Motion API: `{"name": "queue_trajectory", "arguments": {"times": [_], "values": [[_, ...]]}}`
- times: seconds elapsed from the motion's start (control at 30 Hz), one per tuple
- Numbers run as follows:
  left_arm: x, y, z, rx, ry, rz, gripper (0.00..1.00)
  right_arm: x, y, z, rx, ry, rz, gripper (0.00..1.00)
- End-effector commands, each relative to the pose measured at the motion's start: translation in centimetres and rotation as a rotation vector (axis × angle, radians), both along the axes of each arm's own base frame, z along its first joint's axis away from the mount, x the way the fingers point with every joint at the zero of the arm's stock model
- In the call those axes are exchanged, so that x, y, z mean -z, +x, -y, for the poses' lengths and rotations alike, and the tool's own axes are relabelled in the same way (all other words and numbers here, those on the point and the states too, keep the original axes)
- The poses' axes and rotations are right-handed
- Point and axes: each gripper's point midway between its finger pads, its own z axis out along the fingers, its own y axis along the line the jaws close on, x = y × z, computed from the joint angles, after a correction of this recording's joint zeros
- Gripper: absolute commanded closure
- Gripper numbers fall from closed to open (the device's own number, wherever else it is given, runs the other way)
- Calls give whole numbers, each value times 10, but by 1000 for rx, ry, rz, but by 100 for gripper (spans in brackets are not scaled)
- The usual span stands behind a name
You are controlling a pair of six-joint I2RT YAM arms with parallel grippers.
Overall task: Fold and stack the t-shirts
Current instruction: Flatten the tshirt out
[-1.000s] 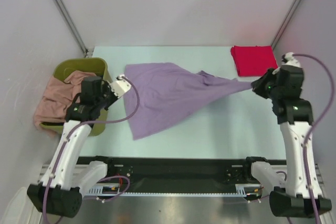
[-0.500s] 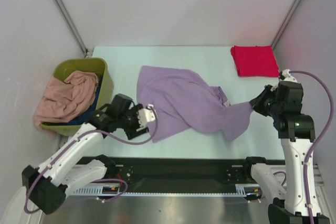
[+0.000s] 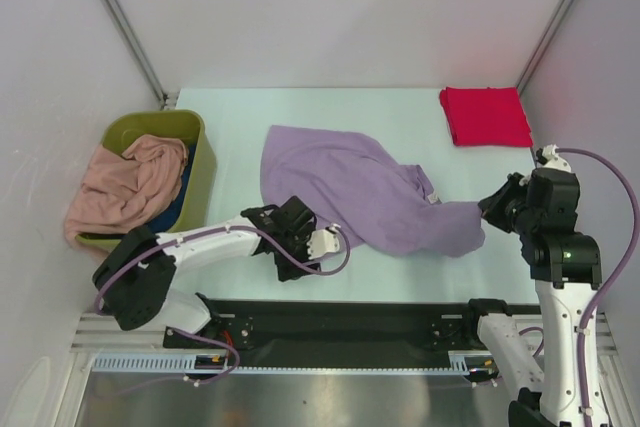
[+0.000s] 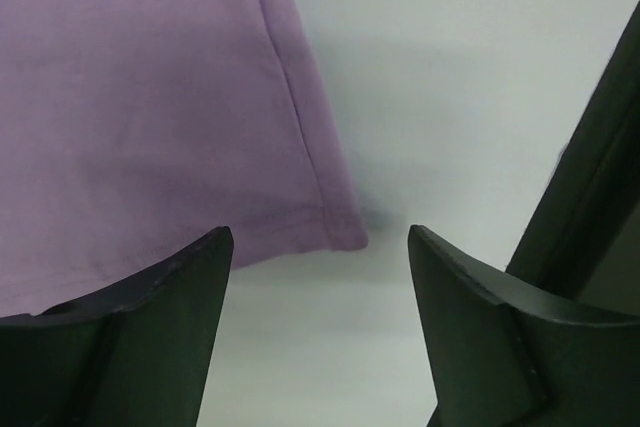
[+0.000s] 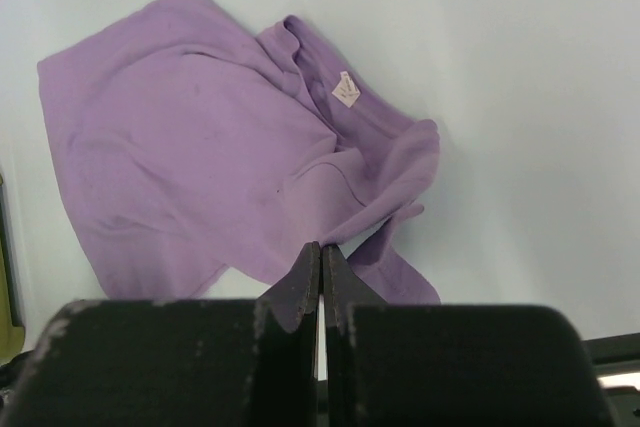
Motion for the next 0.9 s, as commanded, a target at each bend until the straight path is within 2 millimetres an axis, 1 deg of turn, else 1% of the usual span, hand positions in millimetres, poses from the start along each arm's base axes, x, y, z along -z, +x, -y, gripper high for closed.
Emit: {"name": "queue_trajectory", "arguments": {"times": [0.0,0.03,0.07,0.1,0.13,0.23,0.27,0.3,0.37,0.4,0.43,0.47,0.5,0.53,0.57,0.6,0.63,0.67,0.7,0.73,0.77,0.8,0.83,0.87], "values": [[7,11,6,-14,24,60,25,-2,-4,3,24,-1,8,100],[11,12,3,-15,40,64,26,-2,-5,2,22,2,12,100],[15,17,1,-19,60,84,32,-5,-7,2,23,3,22,100],[19,17,-2,-22,74,86,36,-5,-8,3,28,5,25,100],[21,18,-3,-24,77,94,46,-6,-9,3,36,6,27,100],[27,15,-5,-17,85,83,68,-7,-13,3,41,10,34,100],[27,15,-7,-15,96,82,88,-7,-15,3,41,10,33,100],[25,16,-9,-18,94,92,100,-11,-17,3,43,10,42,100],[16,17,-14,-13,96,117,100,-17,-18,4,45,5,56,100],[-1,23,-11,-18,53,158,100,-28,-21,5,46,1,77,100],[-14,30,-13,-38,32,182,100,-35,-22,5,46,1,91,100],[-25,30,-20,-55,30,181,100,-45,-24,5,44,-3,111,100],[-57,42,-12,-70,-39,227,100,-51,-26,4,41,-3,113,100],[-91,52,-20,-98,-108,287,100,-79,-31,2,33,0,176,100],[-111,48,-31,-101,-120,285,100,-91,-34,1,25,-2,200,100],[-154,56,-30,-105,-194,358,100,-99,-40,0,17,-3,208,100],[-177,62,-41,-108,-219,407,100,-113,-42,-2,4,1,228,100],[-204,51,-54,-106,-241,454,100,-138,-53,-4,-2,0,284,100],[-242,52,-60,-107,-281,543,100,-154,-60,-5,-8,1,323,100],[-262,52,-74,-124,-272,613,100,-167,-65,-7,-17,6,351,100],[-283,46,-85,-142,-285,681,100,-195,-75,-9,-24,8,427,100],[-314,43,-93,-160,-308,765,100,-206,-79,-10,-27,12,456,100],[-330,43,-100,-188,-316,813,100,-216,-83,-10,-27,12,484,100],[-347,44,-110,-236,-305,869,100,-227,-81,-10,-27,14,505,100]]}}
